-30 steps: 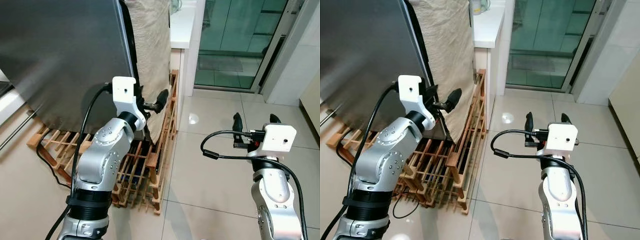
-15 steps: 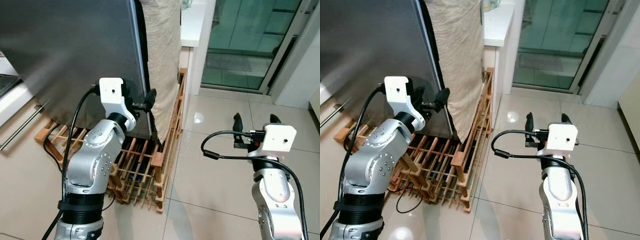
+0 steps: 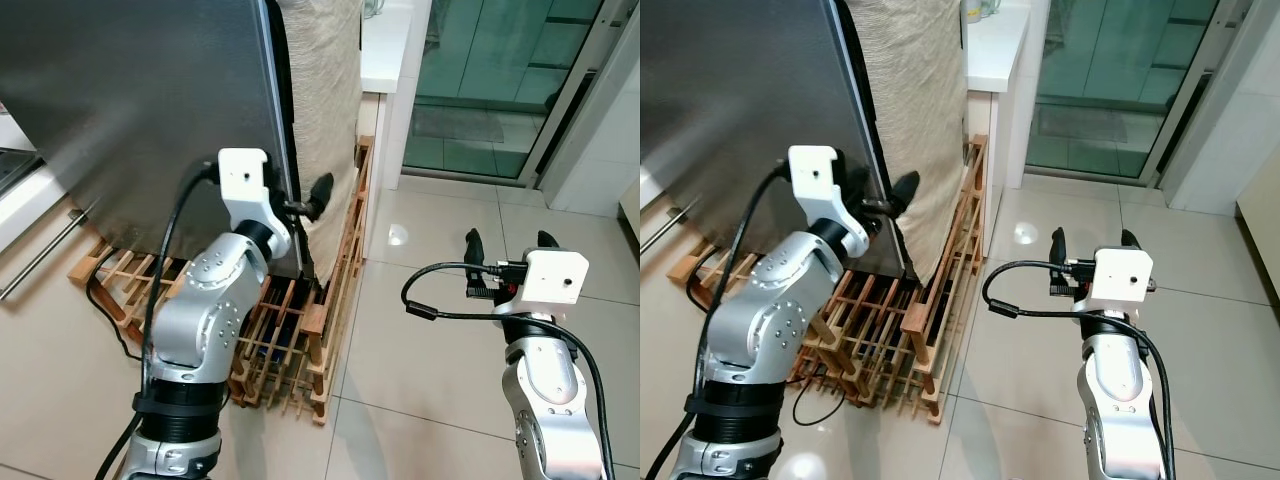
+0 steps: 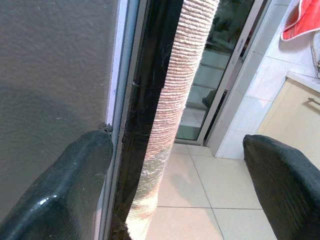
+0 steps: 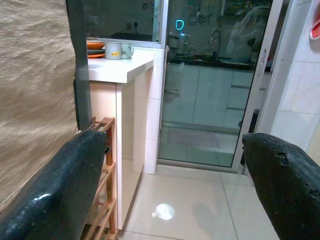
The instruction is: Restocking fridge
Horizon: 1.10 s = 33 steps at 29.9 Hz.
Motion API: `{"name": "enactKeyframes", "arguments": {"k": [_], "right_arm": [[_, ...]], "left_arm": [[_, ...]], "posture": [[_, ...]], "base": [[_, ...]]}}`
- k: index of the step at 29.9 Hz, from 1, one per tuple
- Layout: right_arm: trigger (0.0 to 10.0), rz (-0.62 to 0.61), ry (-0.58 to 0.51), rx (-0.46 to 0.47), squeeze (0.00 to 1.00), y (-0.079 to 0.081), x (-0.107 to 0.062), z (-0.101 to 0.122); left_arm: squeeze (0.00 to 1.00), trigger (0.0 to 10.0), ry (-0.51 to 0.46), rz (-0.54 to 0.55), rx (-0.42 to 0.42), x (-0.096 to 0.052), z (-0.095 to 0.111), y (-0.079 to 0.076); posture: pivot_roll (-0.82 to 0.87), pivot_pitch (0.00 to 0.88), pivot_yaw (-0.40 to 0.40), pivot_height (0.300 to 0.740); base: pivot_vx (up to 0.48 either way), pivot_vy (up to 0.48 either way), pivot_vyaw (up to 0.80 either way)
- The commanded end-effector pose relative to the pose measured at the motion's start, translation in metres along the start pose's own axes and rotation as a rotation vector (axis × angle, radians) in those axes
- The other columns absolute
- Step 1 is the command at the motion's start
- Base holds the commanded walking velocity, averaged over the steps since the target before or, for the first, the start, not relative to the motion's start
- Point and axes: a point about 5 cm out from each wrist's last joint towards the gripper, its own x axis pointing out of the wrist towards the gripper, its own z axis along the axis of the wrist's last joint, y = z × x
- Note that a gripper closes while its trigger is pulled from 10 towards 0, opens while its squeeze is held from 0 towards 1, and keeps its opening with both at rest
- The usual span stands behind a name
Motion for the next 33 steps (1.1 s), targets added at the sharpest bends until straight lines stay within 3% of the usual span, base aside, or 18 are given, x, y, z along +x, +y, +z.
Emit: {"name": "enactKeyframes", "arguments": {"k": [1,9,22,26,29,33], "right_arm": [[10.0,0.0,-0.006,-0.008,0.0,-0.001,0.003,0.001],[10.0,-0.001,-0.013,-0.007,0.0,0.0,0.005,0.002],[10.0,-0.005,-0.011,-0.006,0.0,0.0,0.004,0.0],[10.0,-0.001,-0.012,-0.004,0.0,0.001,0.007,0.0],[10.0,0.009,-0.017,0.0,0.0,0.005,0.009,0.001],[10.0,0.004,-0.024,-0.002,0.0,0.004,0.01,0.003]], "left_arm": [[0.0,10.0,-0.006,-0.019,0.005,0.001,0.005,-0.002],[0.0,10.0,-0.013,-0.039,-0.039,0.01,0.008,-0.008],[0.0,10.0,0.002,-0.111,-0.078,0.007,0.006,-0.013],[0.0,10.0,-0.014,-0.103,-0.06,0.015,0.007,-0.014],[0.0,10.0,0.007,-0.034,-0.045,0.031,0.003,-0.014],[0.0,10.0,0.009,-0.013,-0.041,0.036,0.003,-0.013]], "posture": [[-0.11,0.0,0.082,0.74],[-0.11,0.0,0.083,0.74],[-0.11,0.0,0.083,0.74],[-0.1,0.0,0.077,0.74],[-0.11,0.0,0.08,0.74],[-0.12,0.0,0.09,0.74]], "base": [[0.0,0.0,0.0],[0.0,0.0,0.0],[0.0,0.0,0.0],[0.0,0.0,0.0],[0.0,0.0,0.0],[0.0,0.0,0.0]]}}
